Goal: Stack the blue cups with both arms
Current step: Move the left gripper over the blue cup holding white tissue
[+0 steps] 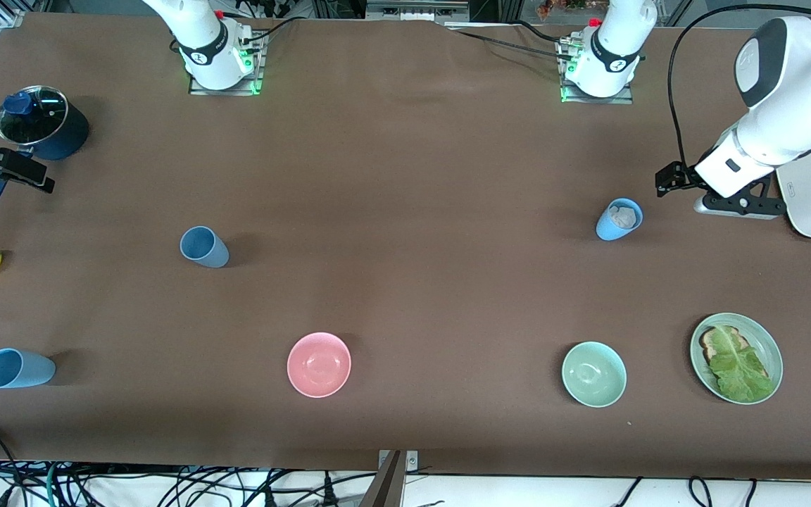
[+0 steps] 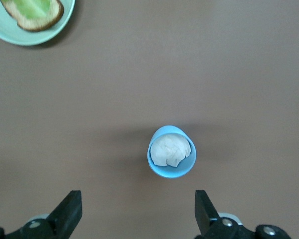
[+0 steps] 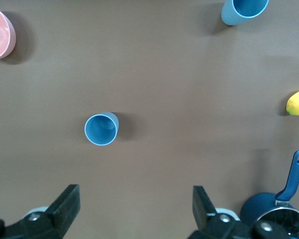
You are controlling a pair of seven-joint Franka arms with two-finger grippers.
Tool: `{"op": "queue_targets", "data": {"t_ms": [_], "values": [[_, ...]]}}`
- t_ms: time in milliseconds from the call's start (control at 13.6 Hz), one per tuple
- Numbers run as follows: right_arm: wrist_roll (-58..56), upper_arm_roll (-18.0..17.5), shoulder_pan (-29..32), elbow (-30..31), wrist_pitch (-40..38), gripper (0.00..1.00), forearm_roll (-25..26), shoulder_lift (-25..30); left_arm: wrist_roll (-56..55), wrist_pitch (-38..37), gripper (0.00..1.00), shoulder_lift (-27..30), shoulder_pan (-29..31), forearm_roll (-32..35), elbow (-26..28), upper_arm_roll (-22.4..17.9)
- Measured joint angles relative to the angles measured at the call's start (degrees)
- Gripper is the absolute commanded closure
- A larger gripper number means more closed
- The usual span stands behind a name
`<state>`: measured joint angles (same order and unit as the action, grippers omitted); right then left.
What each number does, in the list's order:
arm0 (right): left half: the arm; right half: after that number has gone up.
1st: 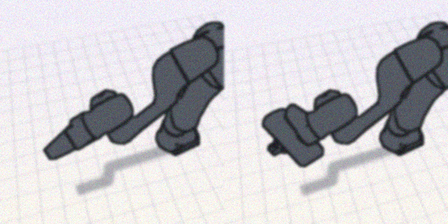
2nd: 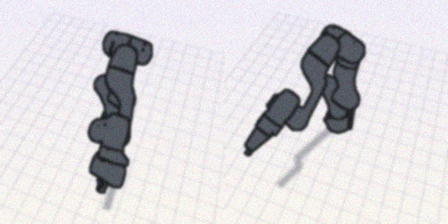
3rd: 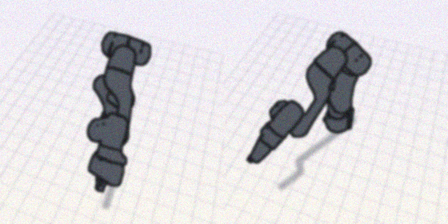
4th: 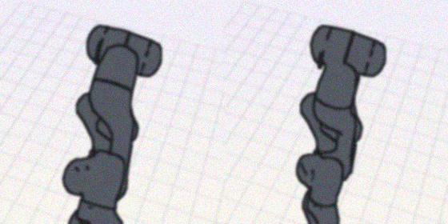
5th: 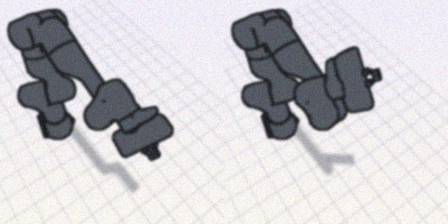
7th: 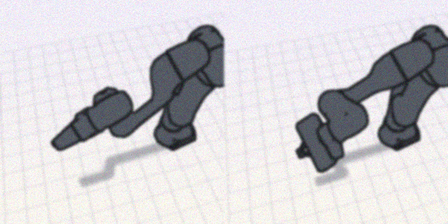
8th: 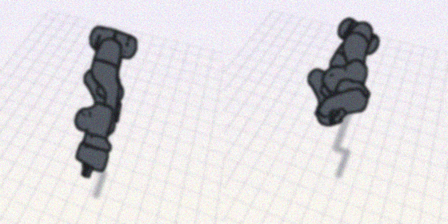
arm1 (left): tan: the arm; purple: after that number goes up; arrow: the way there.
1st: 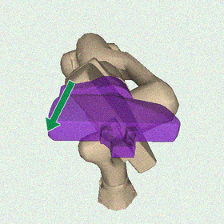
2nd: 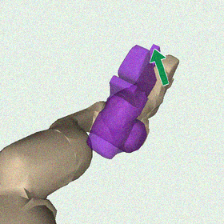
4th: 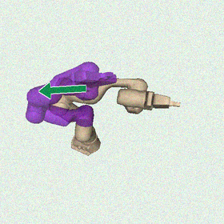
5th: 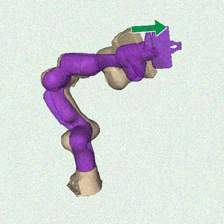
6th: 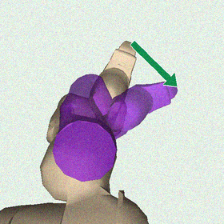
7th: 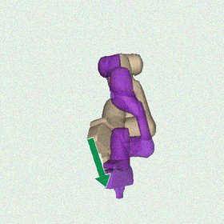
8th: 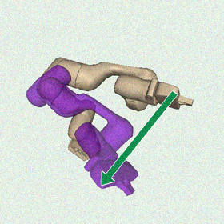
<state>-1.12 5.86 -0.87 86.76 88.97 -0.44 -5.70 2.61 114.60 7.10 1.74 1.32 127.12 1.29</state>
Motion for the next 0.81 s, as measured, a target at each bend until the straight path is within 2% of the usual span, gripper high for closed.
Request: {"op": "queue_targets", "data": {"t_ms": [221, 590, 811], "values": [[0.0, 0.01, 0.0, 0.0, -0.01, 0.0, 0.0, 0.0, -3.44, 4.17, 0.0, 0.63, 0.77, -0.48, 4.49, -0.09], [0.0, 0.06, 0.0, 0.0, -0.01, 0.0, 0.0, 0.0, -4.2, 17.79, 0.0, 0.56, 1.47, -0.53, 13.76, -0.09], [0.0, 0.1, 0.0, 0.0, -0.01, 0.0, 0.0, 0.0, -4.31, 23.11, 0.0, 0.44, 1.46, -0.54, 17.32, -0.08]]}}
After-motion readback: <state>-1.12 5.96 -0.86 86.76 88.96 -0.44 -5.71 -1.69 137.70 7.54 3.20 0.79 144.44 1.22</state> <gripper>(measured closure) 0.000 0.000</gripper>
